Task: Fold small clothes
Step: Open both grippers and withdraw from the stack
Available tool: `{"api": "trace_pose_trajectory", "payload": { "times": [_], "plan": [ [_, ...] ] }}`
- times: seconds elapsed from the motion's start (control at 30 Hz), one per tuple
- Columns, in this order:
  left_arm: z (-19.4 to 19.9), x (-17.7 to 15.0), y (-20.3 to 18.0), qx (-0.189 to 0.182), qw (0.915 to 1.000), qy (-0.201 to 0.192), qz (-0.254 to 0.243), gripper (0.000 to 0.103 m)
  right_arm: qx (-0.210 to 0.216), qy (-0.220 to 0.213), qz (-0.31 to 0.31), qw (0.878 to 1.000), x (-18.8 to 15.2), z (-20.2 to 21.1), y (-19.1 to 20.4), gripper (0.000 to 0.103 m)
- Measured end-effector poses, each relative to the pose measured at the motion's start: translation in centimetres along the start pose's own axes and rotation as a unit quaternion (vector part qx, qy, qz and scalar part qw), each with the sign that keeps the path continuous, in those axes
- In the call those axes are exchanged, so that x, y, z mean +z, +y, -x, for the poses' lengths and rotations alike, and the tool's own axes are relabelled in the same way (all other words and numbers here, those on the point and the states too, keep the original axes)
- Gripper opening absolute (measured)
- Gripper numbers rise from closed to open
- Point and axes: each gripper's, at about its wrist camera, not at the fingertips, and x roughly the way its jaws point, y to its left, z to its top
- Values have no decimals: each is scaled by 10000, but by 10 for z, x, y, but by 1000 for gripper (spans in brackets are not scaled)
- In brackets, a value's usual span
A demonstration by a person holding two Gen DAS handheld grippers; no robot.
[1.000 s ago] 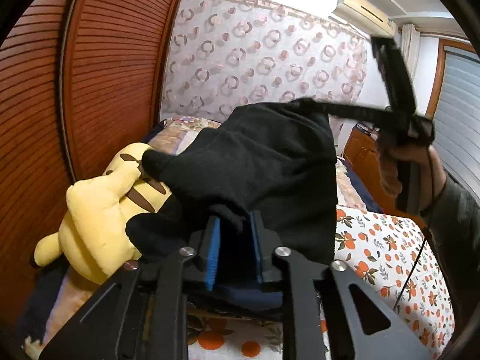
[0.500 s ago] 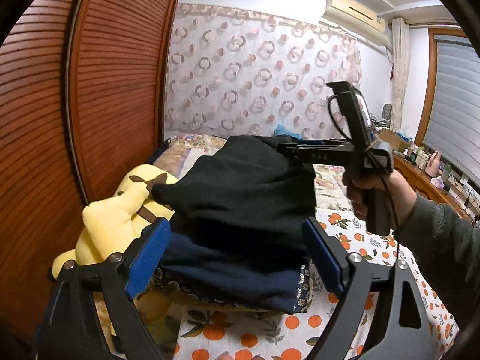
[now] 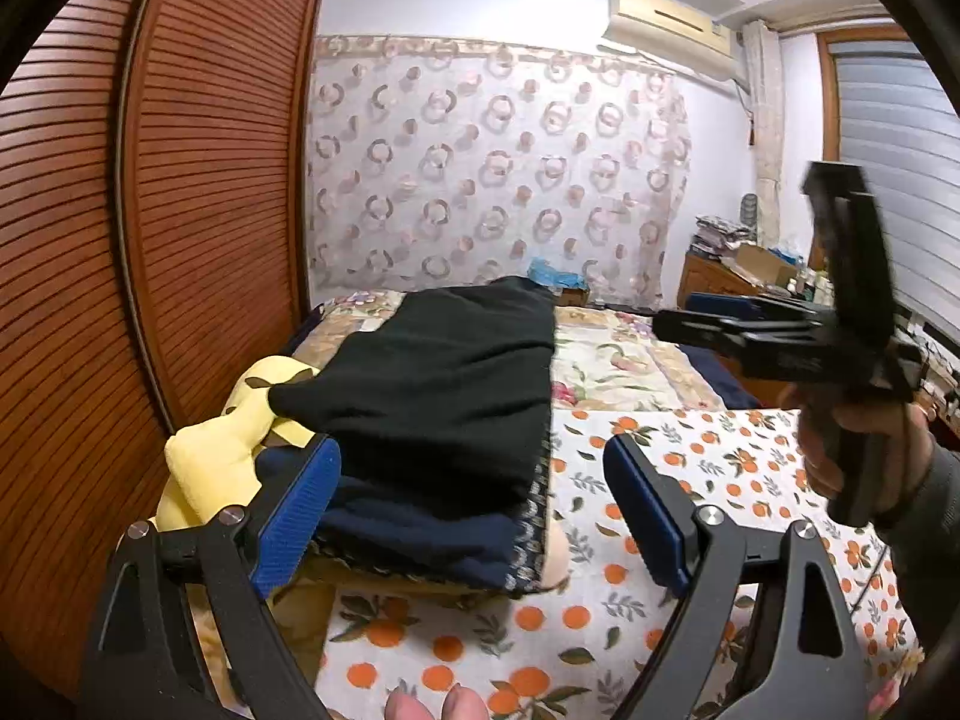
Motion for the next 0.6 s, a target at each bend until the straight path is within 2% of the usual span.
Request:
{"api": "trace_pose_trajectory", "payload": {
  "times": [0.17, 0.3, 0.47, 0.6],
  "plan": [
    [6, -9, -20, -206, 9997, 63, -145, 90, -293, -150, -136, 9994, -31, 56, 14, 84],
    [6, -17, -36, -384, 9989, 151, -219, 90, -493, -123, -248, 9984, -52, 85, 26, 88],
    [10, -29, -59, -483, 9983, 175, -278, 90, -942, -21, -469, 9944, -81, 123, 37, 89],
    [15, -35, -77, -616, 9975, 244, -257, 90, -1178, -117, -789, 9898, -97, 162, 47, 89]
  ]
}}
